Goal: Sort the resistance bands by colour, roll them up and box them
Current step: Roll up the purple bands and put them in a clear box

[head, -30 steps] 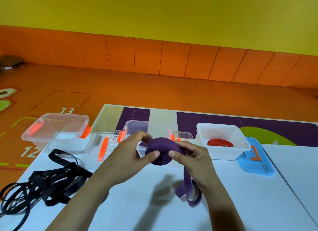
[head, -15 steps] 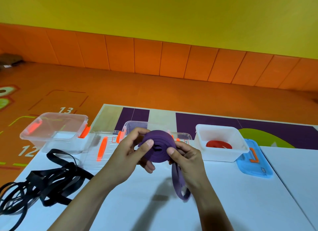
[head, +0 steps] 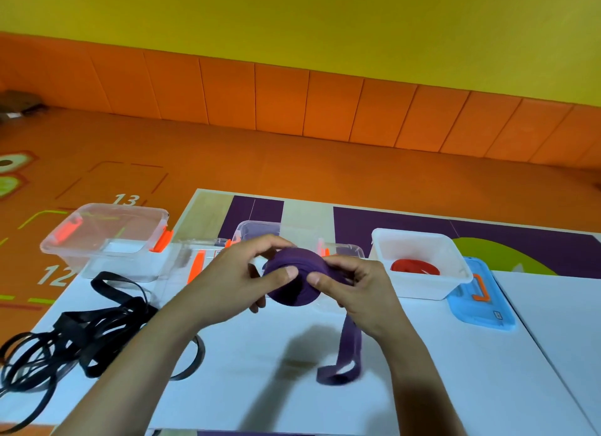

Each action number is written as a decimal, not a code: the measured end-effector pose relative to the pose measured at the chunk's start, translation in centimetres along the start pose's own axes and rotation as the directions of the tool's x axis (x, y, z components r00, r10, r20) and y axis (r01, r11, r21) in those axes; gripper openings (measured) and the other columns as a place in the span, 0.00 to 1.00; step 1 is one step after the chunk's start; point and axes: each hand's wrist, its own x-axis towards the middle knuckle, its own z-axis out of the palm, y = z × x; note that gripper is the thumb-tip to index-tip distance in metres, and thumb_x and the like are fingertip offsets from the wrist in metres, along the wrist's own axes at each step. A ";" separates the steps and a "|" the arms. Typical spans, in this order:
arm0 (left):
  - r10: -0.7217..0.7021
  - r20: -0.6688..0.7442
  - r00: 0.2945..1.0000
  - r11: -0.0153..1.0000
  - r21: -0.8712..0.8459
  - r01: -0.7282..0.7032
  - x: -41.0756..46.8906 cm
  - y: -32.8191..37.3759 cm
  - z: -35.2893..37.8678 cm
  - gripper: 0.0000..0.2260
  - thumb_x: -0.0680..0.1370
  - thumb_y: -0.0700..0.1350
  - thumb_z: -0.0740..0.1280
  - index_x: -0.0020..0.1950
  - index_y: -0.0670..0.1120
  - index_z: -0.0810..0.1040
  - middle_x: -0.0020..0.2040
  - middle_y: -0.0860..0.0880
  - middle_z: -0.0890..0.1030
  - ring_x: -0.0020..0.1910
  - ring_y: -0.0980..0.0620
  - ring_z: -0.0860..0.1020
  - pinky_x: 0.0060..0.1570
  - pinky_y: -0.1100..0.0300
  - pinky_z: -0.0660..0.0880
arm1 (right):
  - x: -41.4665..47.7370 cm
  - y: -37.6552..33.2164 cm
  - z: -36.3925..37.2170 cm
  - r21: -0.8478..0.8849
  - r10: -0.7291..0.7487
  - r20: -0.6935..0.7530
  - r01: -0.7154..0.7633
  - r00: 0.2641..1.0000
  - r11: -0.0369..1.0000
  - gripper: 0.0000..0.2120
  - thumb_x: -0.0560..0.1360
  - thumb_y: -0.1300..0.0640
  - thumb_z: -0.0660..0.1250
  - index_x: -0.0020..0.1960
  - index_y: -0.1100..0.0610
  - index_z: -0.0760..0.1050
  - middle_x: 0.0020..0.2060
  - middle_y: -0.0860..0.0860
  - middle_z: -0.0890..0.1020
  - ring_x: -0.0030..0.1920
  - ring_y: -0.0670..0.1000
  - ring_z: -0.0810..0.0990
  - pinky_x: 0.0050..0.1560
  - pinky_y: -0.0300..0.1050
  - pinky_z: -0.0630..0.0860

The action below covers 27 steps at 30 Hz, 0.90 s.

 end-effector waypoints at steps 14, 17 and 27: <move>0.017 -0.100 0.995 0.914 -0.401 -0.056 0.5 -1.0 2.2 0.10 0.83 0.46 0.61 0.62 0.43 0.70 0.56 0.44 0.81 0.37 0.34 0.84 0.42 0.43 0.84 | 0.5 1.4 1.3 0.212 0.026 -0.152 0.007 0.988 0.977 0.13 0.72 0.51 0.72 0.54 0.55 0.82 0.39 0.49 0.84 0.35 0.52 0.80 0.42 0.43 0.80; -0.056 -0.072 0.996 0.900 -0.436 0.019 0.3 -1.3 2.8 0.07 0.85 0.43 0.59 0.62 0.47 0.70 0.58 0.41 0.80 0.40 0.35 0.86 0.46 0.42 0.84 | 0.7 1.8 1.6 0.190 0.033 -0.169 0.000 0.985 0.982 0.10 0.74 0.52 0.72 0.54 0.53 0.84 0.36 0.51 0.83 0.34 0.50 0.79 0.41 0.42 0.79; 0.024 0.083 0.996 0.994 0.105 -0.033 0.7 -0.2 -2.1 0.07 0.80 0.55 0.69 0.57 0.58 0.79 0.48 0.53 0.82 0.32 0.46 0.83 0.36 0.50 0.83 | 1.1 1.3 1.8 0.076 -0.036 -0.011 0.037 0.999 0.996 0.09 0.73 0.62 0.76 0.53 0.54 0.87 0.42 0.47 0.87 0.41 0.44 0.82 0.47 0.36 0.75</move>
